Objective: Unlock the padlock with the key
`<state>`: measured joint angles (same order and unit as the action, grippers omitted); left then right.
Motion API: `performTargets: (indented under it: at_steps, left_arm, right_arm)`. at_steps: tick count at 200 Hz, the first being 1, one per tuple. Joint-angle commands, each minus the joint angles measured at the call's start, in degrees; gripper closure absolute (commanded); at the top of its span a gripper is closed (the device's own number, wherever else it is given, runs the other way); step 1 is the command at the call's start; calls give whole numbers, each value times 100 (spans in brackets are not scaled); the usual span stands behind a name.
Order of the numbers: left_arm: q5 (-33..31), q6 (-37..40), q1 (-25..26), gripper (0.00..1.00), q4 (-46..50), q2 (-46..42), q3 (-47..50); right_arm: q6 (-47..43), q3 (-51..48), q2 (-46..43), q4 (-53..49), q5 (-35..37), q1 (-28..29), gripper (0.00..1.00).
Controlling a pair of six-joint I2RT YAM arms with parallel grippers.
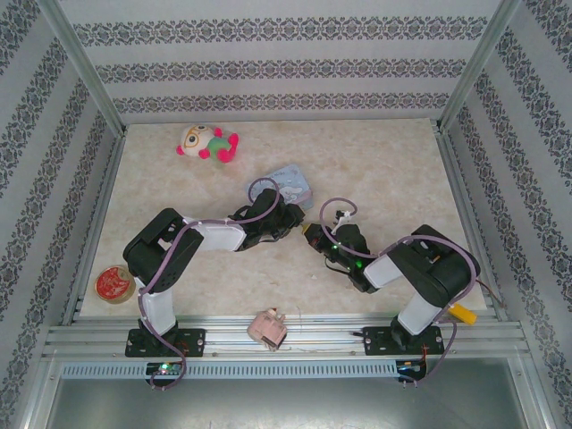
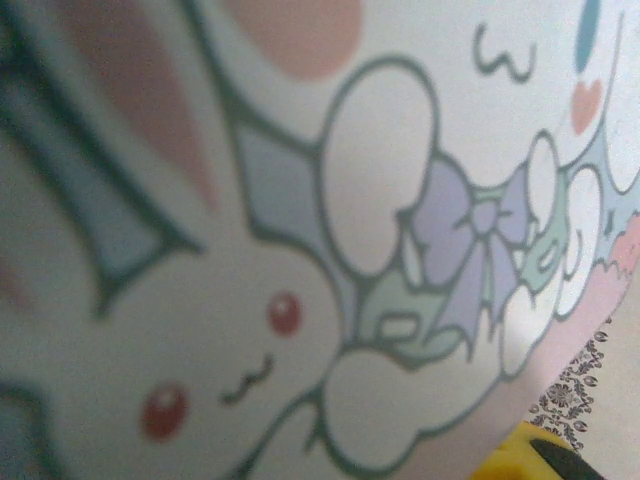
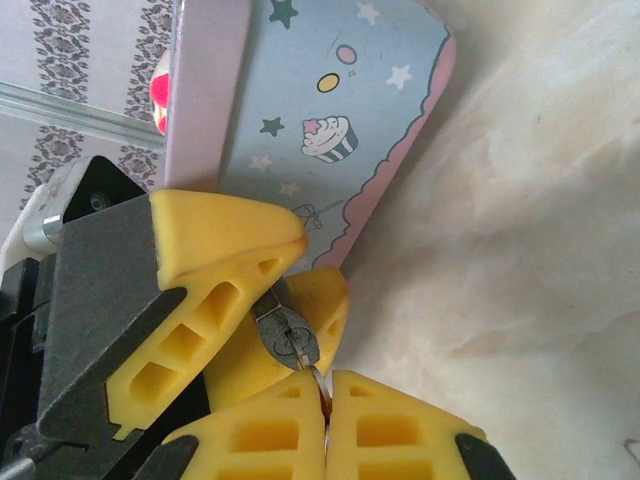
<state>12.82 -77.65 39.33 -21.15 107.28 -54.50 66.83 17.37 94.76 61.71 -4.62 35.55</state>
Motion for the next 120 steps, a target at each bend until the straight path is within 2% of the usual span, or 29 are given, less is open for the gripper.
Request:
performTargets:
  at_steps: [1, 38, 77, 120]
  left_arm:
    - [882, -752, 215, 100, 654, 153, 219]
    - [924, -752, 215, 100, 735, 209, 120]
    - [1000, -761, 215, 100, 760, 301, 30]
    - [1045, -669, 215, 100, 858, 301, -43]
  right_arm:
    - [-356, 109, -188, -380, 415, 129, 100]
    - [-603, 197, -483, -1233, 664, 301, 100]
    - [-1008, 715, -842, -2390, 900, 439, 100]
    - [-1276, 798, -928, -2676, 955, 360, 100]
